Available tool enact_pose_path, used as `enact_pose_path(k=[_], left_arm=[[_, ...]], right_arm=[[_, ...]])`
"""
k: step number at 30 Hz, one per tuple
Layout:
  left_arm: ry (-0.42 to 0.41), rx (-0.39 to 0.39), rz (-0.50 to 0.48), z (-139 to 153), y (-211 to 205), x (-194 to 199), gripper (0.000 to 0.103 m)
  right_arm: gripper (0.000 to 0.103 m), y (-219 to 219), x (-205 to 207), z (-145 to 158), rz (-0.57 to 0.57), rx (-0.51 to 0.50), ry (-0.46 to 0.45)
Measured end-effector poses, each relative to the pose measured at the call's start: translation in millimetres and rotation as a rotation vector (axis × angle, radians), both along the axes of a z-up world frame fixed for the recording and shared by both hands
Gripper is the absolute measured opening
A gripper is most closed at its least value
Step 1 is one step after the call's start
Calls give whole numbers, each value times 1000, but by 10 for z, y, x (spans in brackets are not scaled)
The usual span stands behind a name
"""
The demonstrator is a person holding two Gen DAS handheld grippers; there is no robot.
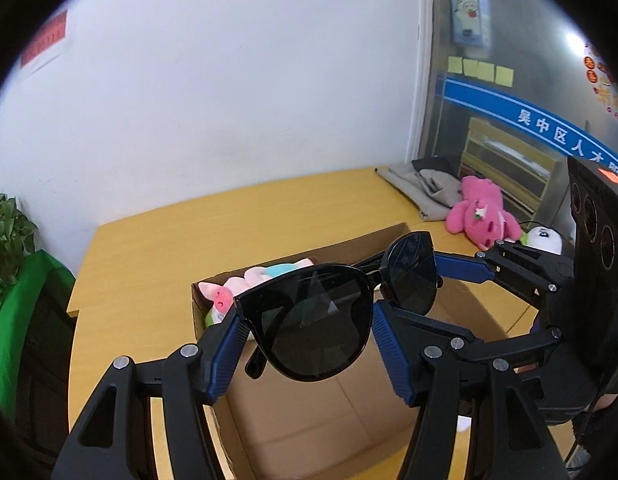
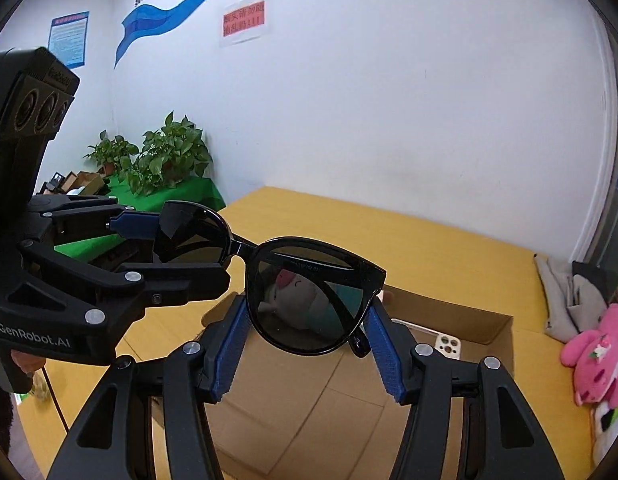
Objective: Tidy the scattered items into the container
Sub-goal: 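Lift the sunglasses and carry them over the box beside the pig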
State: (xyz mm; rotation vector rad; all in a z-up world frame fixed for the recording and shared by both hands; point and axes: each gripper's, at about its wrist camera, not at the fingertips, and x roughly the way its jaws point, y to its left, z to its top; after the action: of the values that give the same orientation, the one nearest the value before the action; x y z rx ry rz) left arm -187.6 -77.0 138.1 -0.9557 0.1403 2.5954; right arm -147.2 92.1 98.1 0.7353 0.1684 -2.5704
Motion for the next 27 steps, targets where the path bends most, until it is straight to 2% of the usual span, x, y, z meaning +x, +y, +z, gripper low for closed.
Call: enact_pose_path(k=[4,14,15,16,21,27], left_arm=[[-82,11,-1,-286,-65,-365,61],[-325,37,38,-1387,-297,-1037,61],[-344,38,45,-1464,-301,-1092,60],[-366,43,49,-1542,-304,-1142,55],[-413,13,64,-1790,-272,-1276,55],[-447,-15,75,-1961,-244,-1256,55]], right_arm=[[62,-79,-375,-242,-4,10,-71],[62,-237,-1153,-1275,7,46,-325],[62,-248,-1226,-1373,9,50,-348],[62,-227,-1294,-1434,10,55,-361],[62,-203,-1499,-1790,2,58,-437],[62,-169,-1528,-2000,12,76,-482]])
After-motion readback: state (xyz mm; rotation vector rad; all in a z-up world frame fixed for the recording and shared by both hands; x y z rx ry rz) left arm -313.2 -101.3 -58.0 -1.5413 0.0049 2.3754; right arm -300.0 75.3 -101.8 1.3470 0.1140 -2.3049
